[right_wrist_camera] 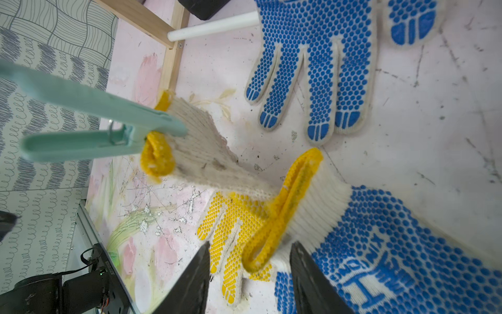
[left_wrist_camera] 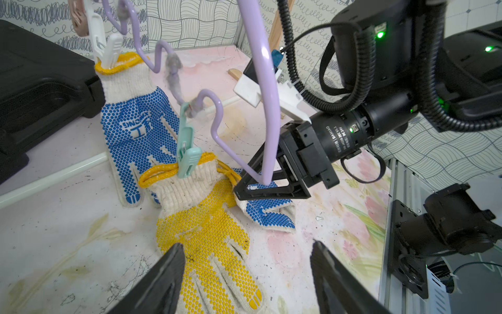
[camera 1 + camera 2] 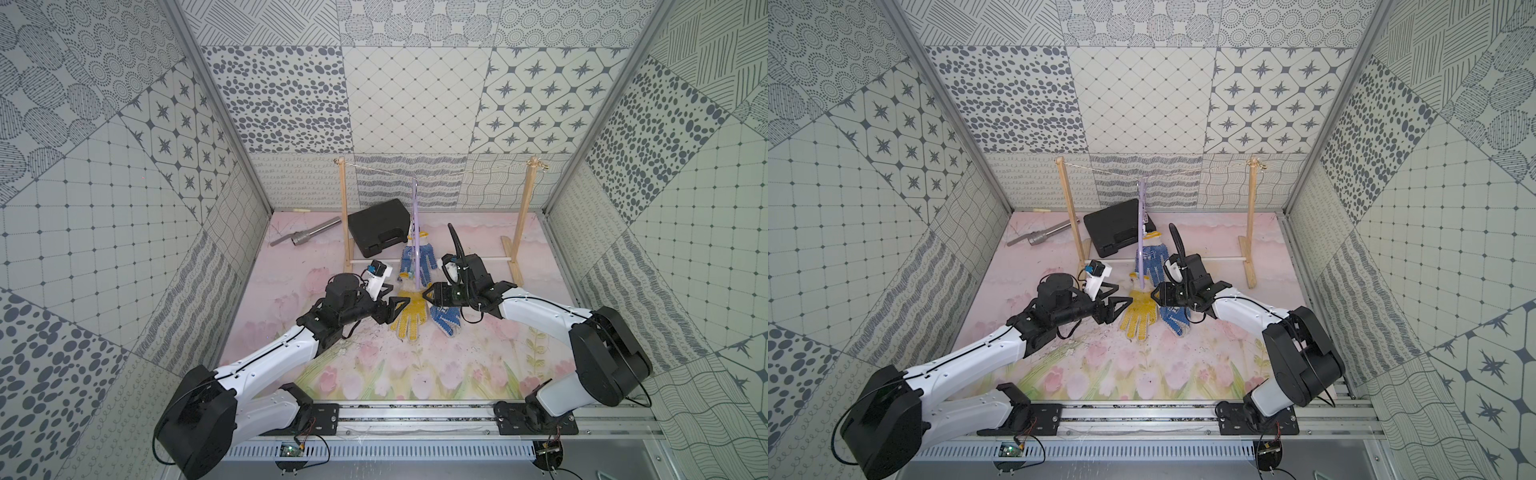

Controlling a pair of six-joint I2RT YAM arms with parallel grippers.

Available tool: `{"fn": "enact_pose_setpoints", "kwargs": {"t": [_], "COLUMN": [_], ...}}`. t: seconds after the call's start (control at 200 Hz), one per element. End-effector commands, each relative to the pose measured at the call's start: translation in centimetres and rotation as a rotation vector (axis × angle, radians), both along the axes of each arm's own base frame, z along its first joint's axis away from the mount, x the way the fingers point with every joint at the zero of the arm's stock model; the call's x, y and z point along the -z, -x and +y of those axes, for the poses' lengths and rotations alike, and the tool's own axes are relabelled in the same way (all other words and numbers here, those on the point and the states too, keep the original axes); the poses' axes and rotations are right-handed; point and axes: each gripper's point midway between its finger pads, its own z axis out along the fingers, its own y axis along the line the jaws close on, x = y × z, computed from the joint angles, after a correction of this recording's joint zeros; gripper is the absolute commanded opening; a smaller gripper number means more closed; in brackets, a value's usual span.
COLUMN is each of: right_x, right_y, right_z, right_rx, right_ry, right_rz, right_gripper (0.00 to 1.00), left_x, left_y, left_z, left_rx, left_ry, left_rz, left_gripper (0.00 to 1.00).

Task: Clip the gloves onto a hanger to dry
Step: Pick up the glove from the center of the board.

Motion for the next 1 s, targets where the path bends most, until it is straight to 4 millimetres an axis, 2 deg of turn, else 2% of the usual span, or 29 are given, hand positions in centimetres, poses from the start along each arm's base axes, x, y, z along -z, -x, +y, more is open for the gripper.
{"fn": "enact_pose_setpoints", "kwargs": {"t": [0.0, 0.22, 0.585, 0.805, 0.996], "right_x": [-0.3, 0.3, -0.8, 0.3, 1.6], "right_y": [-1.0, -1.5, -2.1, -1.7, -1.6], "right_z": [-0.2, -0.6, 1.3, 0.9, 1.0], "right_rx": [0.063, 0.122, 0.094, 0.111, 0.092], "right_ry": [0.013, 0.034, -0.011, 0.011, 0.04], "right_rz": [-0.017, 0.015, 0.016, 0.05, 0.082], "right_gripper": [0.48, 0.45, 0.45, 0.39, 0.39], "left_x": [-0.2, -0.4, 0.0, -0.2, -0.3], "left_y": [0.1, 0.4, 0.4, 0.3, 0.1], "left_z": [0.3, 0.7, 0.9, 1.1, 1.1], "left_rx": [-0.01, -0.017, -0.026, -0.035, -0.041], "left_ry": [-0.008, -0.01, -0.02, -0.024, -0.028], "left_rz": [-0.014, -0.031, -0.03, -0.041, -0.047], "left_gripper": [0.74, 0.74, 0.74, 0.74, 0.74]}}
